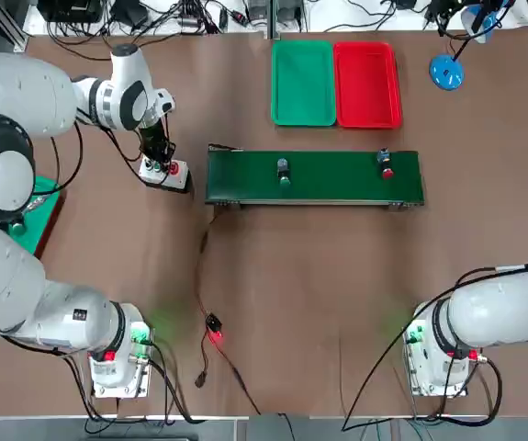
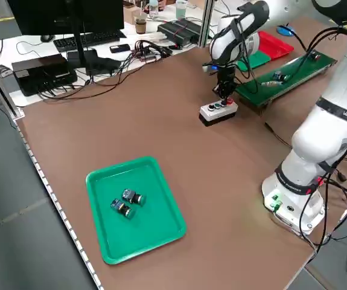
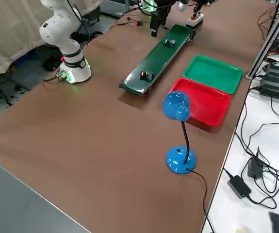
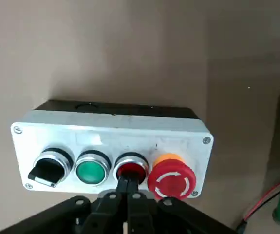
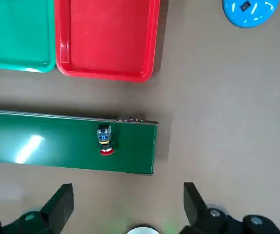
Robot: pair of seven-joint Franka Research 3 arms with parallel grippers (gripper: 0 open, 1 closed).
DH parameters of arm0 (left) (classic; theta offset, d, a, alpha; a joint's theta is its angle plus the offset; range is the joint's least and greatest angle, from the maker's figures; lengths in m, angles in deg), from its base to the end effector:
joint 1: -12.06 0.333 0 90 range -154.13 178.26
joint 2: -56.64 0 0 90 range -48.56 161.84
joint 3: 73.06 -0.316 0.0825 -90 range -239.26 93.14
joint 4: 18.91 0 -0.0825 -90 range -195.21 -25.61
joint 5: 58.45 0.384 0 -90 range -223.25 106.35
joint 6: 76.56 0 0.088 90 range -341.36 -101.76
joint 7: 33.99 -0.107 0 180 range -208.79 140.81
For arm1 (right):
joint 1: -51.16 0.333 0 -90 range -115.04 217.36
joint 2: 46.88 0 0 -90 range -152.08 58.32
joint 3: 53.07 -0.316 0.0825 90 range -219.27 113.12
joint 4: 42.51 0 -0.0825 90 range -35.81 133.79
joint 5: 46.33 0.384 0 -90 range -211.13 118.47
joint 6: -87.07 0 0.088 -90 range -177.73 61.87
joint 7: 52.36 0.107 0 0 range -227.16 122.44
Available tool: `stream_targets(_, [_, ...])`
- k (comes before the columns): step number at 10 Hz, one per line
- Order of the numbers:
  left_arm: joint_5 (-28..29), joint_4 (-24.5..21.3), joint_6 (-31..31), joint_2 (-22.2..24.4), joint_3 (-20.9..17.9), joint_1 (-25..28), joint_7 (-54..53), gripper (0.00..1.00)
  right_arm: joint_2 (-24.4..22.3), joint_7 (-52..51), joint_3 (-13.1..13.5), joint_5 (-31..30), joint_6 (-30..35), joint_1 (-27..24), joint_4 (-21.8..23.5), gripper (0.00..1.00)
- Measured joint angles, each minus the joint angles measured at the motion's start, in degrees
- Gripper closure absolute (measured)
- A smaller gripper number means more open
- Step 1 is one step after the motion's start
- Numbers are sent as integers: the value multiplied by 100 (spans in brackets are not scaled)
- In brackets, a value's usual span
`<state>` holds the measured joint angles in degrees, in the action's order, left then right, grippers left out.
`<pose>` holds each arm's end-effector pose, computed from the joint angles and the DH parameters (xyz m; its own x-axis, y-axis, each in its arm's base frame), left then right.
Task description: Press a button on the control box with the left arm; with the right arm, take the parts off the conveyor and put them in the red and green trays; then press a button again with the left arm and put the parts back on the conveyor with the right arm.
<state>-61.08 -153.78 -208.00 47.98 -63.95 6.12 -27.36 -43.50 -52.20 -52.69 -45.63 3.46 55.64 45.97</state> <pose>0.4703 -0.1286 0.2511 0.9704 -0.1137 -0.2132 -0.1105 -0.9935 0.0267 0.5577 0.0415 0.5951 0.9872 0.0693 -0.1435 0.0684 -0.9976 -0.0114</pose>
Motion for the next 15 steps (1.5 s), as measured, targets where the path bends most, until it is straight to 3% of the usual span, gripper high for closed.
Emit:
stream_targets(2, [0, 192, 119, 105, -2, 1, 4, 96, 0, 0, 0, 0, 0, 4, 4, 0])
stream_targets(4, [0, 810, 805, 408, -41, 5, 10, 87, -1, 0, 0, 0, -30, 4, 62, 0])
stream_targets(7, [0, 2449, 1925, 611, -337, 26, 18, 44, 4, 1, -1, 49, -300, 4, 408, 0])
stream_targets(10, [0, 4014, 3408, 660, -861, 50, -45, 1, 22, 169, -6, 266, -1155, 29, 1221, 0])
stream_targets(12, [0, 4536, 3799, 713, -1001, 52, -57, 0, 28, 524, -15, 378, -1975, 177, 1919, 0])
stream_targets(15, [0, 4576, 4051, 1003, -1032, 52, -112, 0, 32, 1069, -24, 524, -3087, 441, 2771, 0])
